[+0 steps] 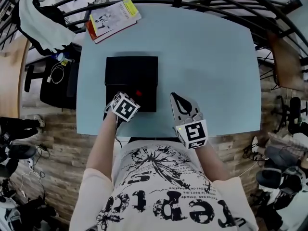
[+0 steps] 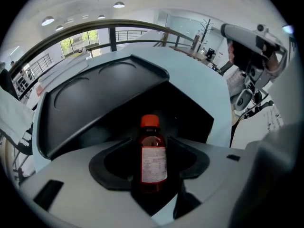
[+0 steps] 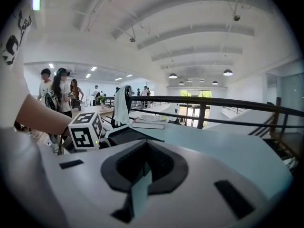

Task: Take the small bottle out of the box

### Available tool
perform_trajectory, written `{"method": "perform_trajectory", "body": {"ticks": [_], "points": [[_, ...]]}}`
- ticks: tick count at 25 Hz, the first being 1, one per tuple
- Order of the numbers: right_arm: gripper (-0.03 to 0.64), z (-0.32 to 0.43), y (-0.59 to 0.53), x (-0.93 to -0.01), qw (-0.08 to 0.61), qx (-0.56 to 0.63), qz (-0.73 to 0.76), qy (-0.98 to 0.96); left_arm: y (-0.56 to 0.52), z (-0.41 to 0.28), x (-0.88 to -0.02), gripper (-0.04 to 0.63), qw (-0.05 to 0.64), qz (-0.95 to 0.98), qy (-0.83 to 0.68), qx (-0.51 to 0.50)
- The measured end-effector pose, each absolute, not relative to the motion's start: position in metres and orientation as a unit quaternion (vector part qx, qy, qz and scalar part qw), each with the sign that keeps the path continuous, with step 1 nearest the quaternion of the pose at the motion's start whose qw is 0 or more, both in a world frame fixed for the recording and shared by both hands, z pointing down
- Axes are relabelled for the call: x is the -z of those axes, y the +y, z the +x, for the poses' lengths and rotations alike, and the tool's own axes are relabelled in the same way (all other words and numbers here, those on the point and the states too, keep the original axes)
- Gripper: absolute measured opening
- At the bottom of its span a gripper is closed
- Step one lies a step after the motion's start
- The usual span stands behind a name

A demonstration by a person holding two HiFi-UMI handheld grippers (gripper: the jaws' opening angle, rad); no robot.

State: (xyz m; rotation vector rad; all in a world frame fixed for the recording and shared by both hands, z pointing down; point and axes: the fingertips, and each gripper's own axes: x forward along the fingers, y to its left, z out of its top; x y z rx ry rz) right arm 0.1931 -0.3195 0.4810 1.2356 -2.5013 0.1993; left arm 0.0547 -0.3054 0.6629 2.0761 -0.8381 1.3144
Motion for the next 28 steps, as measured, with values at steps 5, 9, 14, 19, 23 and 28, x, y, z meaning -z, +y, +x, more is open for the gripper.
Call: {"method": "perform_trajectory", "body": {"ticks": [5,9,14,19,23,28], "points": [[0.011,0.191,-0.327,-0.482,0.176,-0.069,0.426,-0.885,-0.308,0.05,-0.68,0.235,0.257,0.755,-0.313,-0.515],[0.011,0.192,-0.329,-0.485,0.18,-0.07,0.425,-0.884,-0.309,0.051,-0.678,0.233,0.266,0.761,-0.32,-0.499],[0.011,0.185,-0.334,-0.485,0.178,-0.069,0.425,-0.885,-0.308,0.051,-0.676,0.232,0.263,0.767,-0.318,-0.491],[0.011,0.174,-0.333,-0.481,0.173,-0.058,0.424,-0.887,-0.308,0.057,-0.647,0.232,0.243,0.797,-0.318,-0.452],[0.011,0.168,-0.334,-0.476,0.168,-0.054,0.427,-0.887,-0.315,0.055,-0.606,0.232,0.207,0.821,-0.341,-0.409],[0.011,0.163,-0.335,-0.465,0.155,-0.044,0.438,-0.884,-0.331,0.046,-0.539,0.232,0.147,0.85,-0.387,-0.325]]}}
